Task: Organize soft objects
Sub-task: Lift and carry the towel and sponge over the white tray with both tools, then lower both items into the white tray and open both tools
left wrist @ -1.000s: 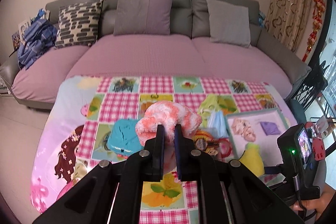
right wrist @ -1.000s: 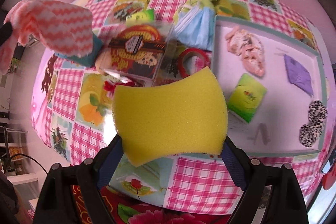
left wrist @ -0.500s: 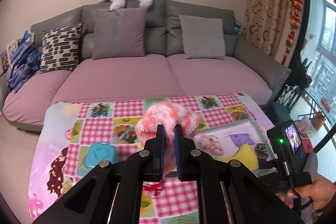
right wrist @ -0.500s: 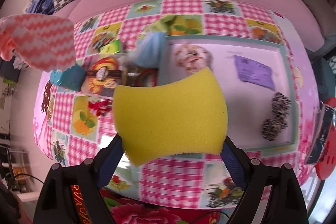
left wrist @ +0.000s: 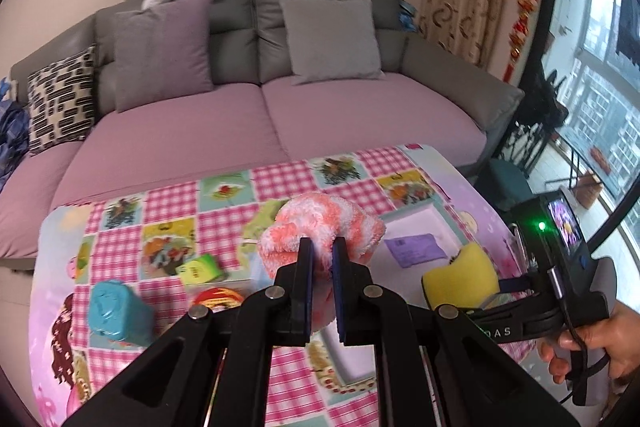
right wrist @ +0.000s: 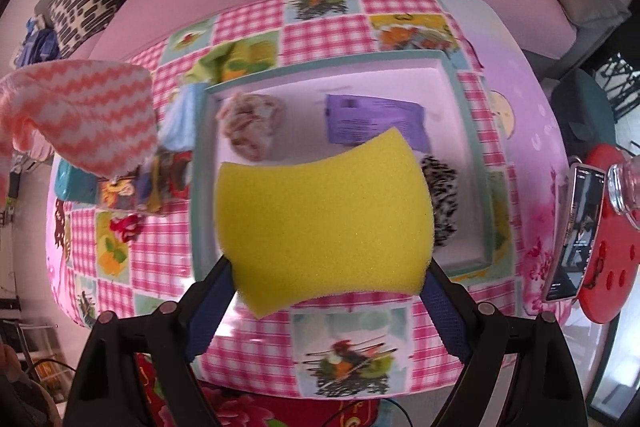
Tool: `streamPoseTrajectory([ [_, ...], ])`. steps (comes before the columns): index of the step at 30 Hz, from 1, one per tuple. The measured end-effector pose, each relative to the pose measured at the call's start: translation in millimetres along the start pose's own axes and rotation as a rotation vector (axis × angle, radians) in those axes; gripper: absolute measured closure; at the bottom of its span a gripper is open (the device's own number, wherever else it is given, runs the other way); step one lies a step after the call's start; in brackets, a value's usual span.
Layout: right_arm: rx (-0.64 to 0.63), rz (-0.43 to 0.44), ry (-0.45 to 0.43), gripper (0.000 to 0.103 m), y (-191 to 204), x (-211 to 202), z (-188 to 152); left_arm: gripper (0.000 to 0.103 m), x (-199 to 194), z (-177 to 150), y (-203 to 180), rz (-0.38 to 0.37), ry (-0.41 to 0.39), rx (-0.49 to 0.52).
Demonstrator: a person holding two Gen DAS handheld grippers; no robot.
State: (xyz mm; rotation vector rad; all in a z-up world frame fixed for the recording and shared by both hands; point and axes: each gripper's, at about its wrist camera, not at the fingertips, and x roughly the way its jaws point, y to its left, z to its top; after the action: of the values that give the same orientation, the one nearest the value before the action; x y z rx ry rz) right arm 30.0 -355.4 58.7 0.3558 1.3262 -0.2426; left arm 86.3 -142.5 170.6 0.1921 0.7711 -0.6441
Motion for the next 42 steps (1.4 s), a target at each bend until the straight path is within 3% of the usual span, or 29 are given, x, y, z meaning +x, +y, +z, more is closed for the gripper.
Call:
streamPoseTrajectory([
  [12, 0.015, -0.003, 0.031, 0.013, -26.5, 35.1, 30.1, 0.094, 86.1, -11.0, -40.9, -0.059, 0.119, 0.053],
  [25, 0.009, 0.007, 0.056, 0.013, -37.9, 78.7, 65.7, 0.094, 176.8, -37.3, -35.0, -0.056, 0.261, 0.026],
  [33, 0.009, 0.006, 0.078, 0.013, -38.4, 98.7, 75.4, 0.094, 207.3, -50.1, -27.4, -0.052, 0.308, 0.008],
  [42, 0.008, 0.008, 0.076, 0.011, -32.7, 102.9, 78.7, 0.090, 216.4, -55.4, -23.0, -0.045, 0.330, -0.011],
])
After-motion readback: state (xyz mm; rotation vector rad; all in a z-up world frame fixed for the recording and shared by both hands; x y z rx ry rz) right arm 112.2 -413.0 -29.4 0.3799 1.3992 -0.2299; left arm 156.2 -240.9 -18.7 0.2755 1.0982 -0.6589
